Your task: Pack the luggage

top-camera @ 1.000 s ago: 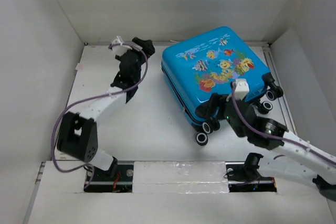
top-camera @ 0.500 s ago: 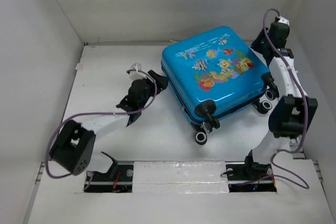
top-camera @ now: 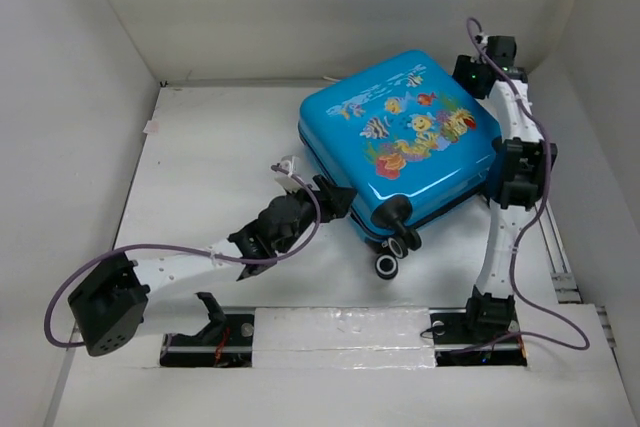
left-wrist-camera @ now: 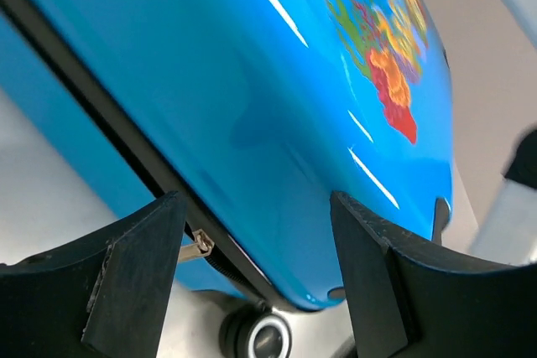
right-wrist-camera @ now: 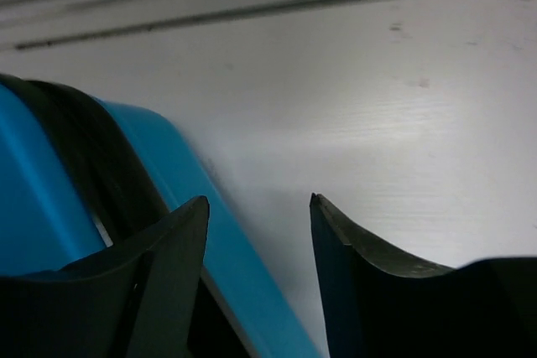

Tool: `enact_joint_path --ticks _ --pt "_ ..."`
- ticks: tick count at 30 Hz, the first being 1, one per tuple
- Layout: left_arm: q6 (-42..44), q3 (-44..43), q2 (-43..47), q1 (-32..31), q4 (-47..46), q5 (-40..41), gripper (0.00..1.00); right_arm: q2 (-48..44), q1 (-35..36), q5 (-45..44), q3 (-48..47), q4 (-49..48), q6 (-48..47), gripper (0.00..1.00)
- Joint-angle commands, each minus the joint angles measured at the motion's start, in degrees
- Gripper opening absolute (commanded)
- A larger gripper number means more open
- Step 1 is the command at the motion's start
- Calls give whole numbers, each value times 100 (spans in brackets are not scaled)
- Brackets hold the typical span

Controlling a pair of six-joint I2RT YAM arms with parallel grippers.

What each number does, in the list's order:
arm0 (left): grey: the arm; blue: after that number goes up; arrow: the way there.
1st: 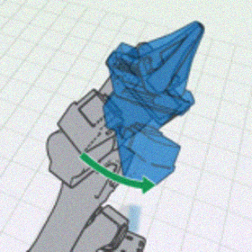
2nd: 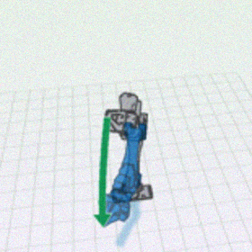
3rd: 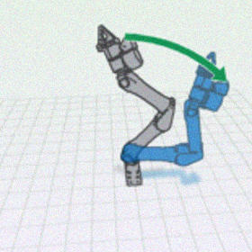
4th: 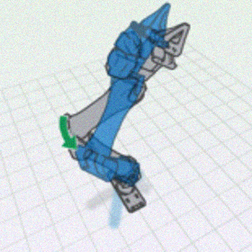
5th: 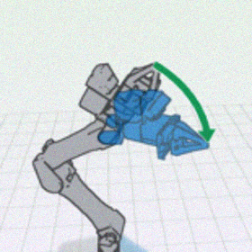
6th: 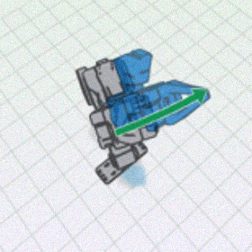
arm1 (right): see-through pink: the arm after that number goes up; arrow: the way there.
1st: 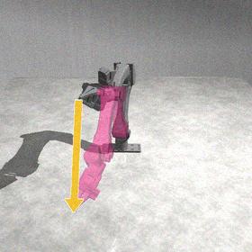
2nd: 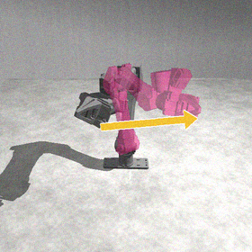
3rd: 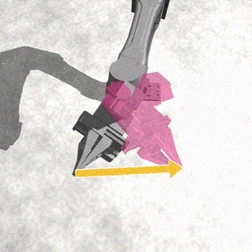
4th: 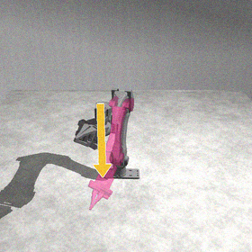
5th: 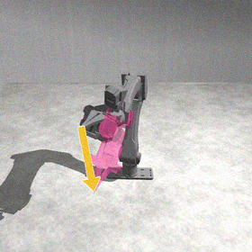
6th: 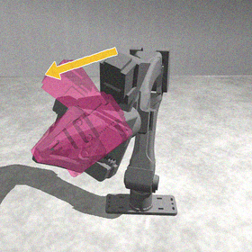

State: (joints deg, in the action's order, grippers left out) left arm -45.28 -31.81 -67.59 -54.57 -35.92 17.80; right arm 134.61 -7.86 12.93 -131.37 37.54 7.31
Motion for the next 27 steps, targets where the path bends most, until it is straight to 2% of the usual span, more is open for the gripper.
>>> enact_joint_path --ticks 1,6,9,11,12,15,16,18,19,22,24,25,26,27 --pt "186 105 132 -221 6 -93 64 110 1505 1380 -345 1440 -792 58" --pt "54 421 317 -721 138 -93 63 215 2209 1467 -635 1353 -855 55" --pt "1 422 378 -1003 138 21 63 215 2289 1730 -697 871 -442 66" --pt "1 422 308 -1003 138 135 63 66 2350 2055 -470 415 -196 70" --pt "1 326 230 -1003 138 188 63 -160 2350 2160 -347 -153 83 72" --pt "290 167 -34 -1003 138 776 64 -818 2350 2380 216 -1114 533 79" --pt "378 -16 -191 -951 138 882 64 -979 2350 2451 313 -1596 769 79" --pt "528 -210 -359 -855 295 1103 64 -1321 2210 2732 506 -1916 894 80" --pt "529 -351 -421 -784 348 1103 64 -1758 2210 2733 638 -2195 964 80" --pt "581 -352 -474 -652 349 1392 64 -2656 2051 2680 1752 -2645 965 81" --pt "634 -352 -474 -494 349 1454 66 -3806 1981 2331 2612 -3111 746 81" --pt "634 -352 -474 -424 349 1454 66 -4210 1981 2206 3591 -3295 745 77" --pt "634 -352 -474 -362 349 1367 66 -5058 1981 2110 4106 -3619 676 72" --pt "634 -352 -474 -362 279 1366 66 -5511 2042 2013 4633 -3761 675 67"
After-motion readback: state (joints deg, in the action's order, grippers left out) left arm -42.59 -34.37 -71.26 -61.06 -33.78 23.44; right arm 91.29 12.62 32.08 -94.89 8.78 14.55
